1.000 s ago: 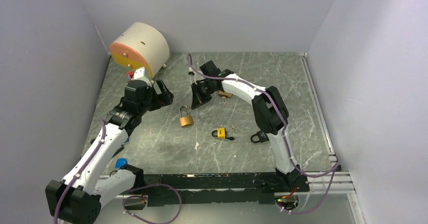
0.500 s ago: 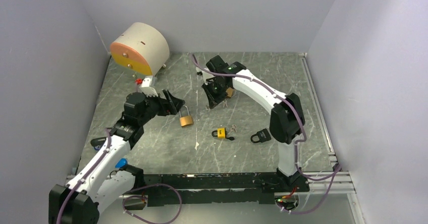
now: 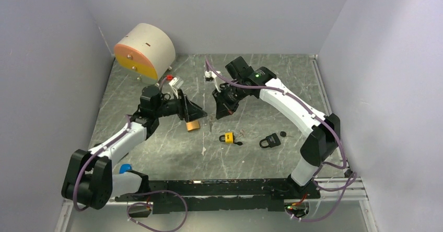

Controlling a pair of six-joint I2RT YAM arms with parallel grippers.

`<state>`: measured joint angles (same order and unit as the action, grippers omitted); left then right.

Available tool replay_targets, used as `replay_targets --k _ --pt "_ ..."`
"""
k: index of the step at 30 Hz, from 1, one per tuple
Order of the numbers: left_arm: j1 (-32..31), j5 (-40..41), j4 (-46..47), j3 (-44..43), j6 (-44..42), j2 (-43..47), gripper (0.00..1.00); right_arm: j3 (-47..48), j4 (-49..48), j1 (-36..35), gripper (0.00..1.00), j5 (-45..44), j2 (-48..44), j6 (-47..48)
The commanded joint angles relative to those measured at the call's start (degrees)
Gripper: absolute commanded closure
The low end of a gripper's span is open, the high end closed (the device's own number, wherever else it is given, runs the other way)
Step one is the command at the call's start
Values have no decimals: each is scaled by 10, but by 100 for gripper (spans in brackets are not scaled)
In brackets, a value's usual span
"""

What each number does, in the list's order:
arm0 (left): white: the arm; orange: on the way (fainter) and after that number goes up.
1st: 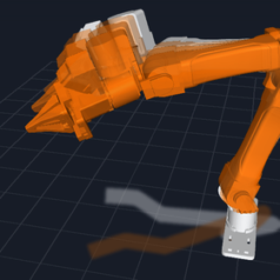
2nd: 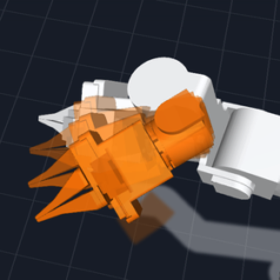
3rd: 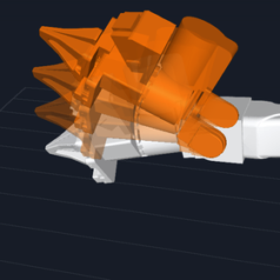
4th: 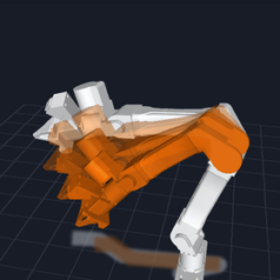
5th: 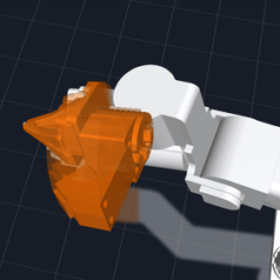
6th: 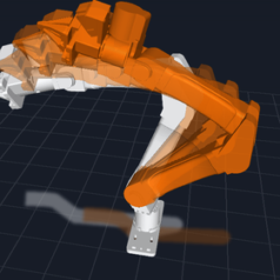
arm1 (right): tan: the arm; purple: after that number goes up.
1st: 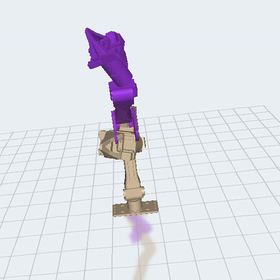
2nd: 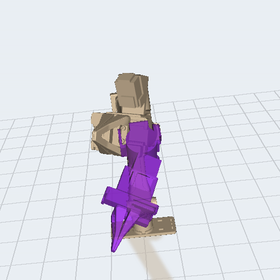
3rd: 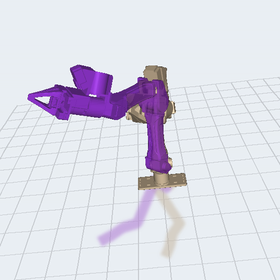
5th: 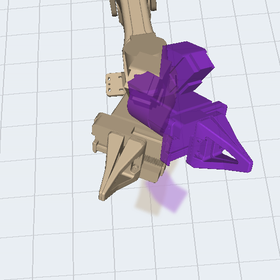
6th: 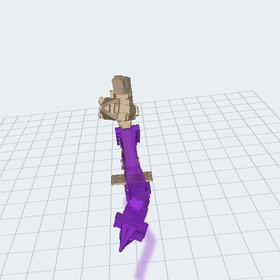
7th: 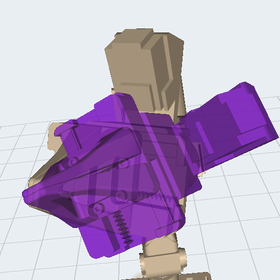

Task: Unlock with the key
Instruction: Pick up the key from the center of the board.

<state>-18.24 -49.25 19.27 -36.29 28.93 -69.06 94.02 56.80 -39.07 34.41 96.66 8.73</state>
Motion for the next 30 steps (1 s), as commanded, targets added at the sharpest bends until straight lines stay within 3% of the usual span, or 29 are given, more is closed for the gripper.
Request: replay_targets --k 1,7,13,16,20,22,26,30 --pt "-1 -138 97 -41 32 -28 33 -12 -31 -1 100 48 -16 29" --pt "-22 -194 115 -50 32 -57 42 -11 -28 -1 100 66 -14 34" --pt "-54 -169 64 -55 -20 -68 49 1 -23 -2 100 93 -13 40" --pt "-54 -158 77 -54 -14 -68 59 -3 -23 -2 100 95 -15 42" --pt "-54 -157 64 -56 -25 -61 79 -10 -23 -2 100 97 -19 44" --pt "-54 -161 45 -61 -34 -58 83 -14 -25 -2 100 96 -23 43" --pt "-54 -170 -5 -73 -56 -53 81 -18 -22 -1 100 99 -24 46" --pt "-52 -169 -60 -86 -81 -42 71 -21 -21 -1 100 101 -24 45"
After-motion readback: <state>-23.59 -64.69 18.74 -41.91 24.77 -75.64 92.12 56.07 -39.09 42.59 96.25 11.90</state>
